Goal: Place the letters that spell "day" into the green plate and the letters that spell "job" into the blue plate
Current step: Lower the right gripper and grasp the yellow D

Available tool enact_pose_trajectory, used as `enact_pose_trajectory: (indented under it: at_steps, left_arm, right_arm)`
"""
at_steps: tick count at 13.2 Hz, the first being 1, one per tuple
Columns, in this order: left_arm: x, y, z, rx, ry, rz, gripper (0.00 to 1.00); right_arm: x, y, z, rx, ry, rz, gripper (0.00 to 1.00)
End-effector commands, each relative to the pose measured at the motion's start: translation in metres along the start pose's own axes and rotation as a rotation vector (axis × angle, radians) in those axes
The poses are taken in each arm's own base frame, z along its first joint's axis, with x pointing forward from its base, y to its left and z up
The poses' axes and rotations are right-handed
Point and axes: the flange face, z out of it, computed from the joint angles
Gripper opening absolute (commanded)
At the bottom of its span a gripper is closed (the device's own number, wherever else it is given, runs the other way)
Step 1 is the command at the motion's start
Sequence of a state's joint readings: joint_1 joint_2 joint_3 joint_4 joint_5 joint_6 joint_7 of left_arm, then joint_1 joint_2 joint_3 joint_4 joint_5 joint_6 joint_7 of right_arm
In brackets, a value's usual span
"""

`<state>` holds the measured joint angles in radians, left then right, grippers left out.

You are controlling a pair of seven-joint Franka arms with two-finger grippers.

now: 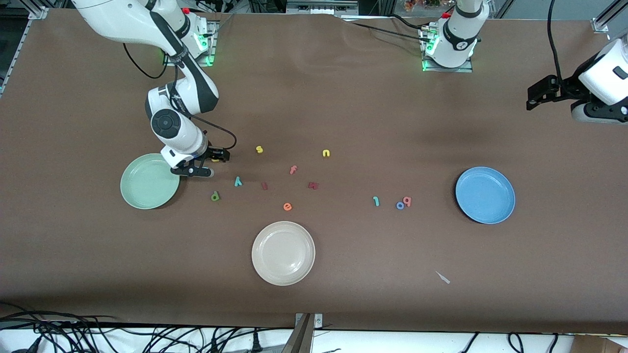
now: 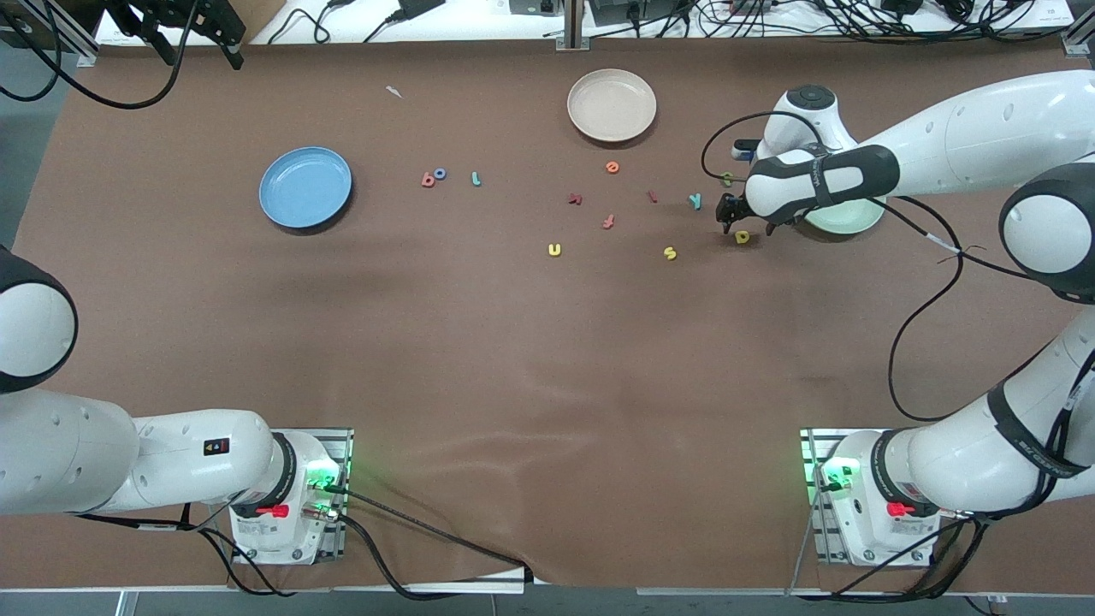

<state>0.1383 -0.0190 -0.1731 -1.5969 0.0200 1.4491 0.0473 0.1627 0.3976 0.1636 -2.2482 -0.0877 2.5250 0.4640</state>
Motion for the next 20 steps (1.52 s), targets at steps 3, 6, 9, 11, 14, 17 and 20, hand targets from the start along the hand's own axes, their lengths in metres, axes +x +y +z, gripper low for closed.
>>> enact_pose_trajectory:
  at_steps: [3,6,9,11,14,17,20]
  left_arm:
    - [0.002,0.01,-0.008,-0.009,0.007,0.016,1.0]
    - [0.002,0.044,-0.008,0.005,0.011,0.076,1.0]
    - [0.013,0.036,0.004,-0.015,-0.002,0.065,1.0]
    - [0.02,0.033,0.014,-0.034,-0.018,0.061,1.0]
    - [0.017,0.034,0.013,-0.032,-0.028,0.059,1.0]
    - [0.017,0.02,0.014,-0.029,-0.039,0.039,1.0]
    - [0.013,0.023,0.001,-0.018,-0.028,0.057,1.0]
  right_arm:
    - [-0.001,0.0,0.004,-0.009,0.008,-0.005,0.79]
    - [-0.002,0.0,0.007,-0.011,0.002,-0.005,0.65]
    - [-0.002,0.0,0.007,-0.011,0.002,-0.003,0.51]
    - [-0.002,-0.001,0.008,-0.011,0.001,-0.005,0.44]
    - [-0.002,-0.001,0.008,-0.011,0.001,-0.005,0.39]
    - [-0.002,-0.001,0.009,-0.011,-0.001,-0.005,0.36]
    - [-0.002,-0.001,0.01,-0.011,-0.003,-0.005,0.32]
